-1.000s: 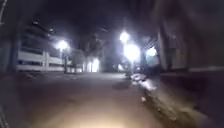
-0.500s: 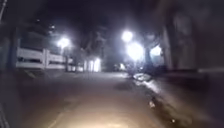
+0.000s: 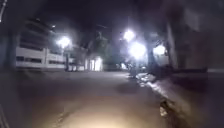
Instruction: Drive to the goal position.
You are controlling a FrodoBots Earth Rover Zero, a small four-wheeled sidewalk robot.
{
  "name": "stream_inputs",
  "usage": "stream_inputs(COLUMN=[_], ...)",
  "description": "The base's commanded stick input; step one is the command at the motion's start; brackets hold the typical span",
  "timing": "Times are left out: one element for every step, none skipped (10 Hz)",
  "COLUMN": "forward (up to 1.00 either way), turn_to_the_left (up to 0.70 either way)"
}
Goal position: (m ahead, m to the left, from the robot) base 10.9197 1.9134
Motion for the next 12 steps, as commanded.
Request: stream_inputs(forward=[0.70,0.70,0.70,0.70,0.70,0.70,0.70,0.70,0.70,0.70,0.70,0.70], turn_to_the_left=[-0.21,-0.35,-0.35,-0.31,0.00,0.00,-0.04,-0.19,-0.35,-0.35,0.00,0.00])
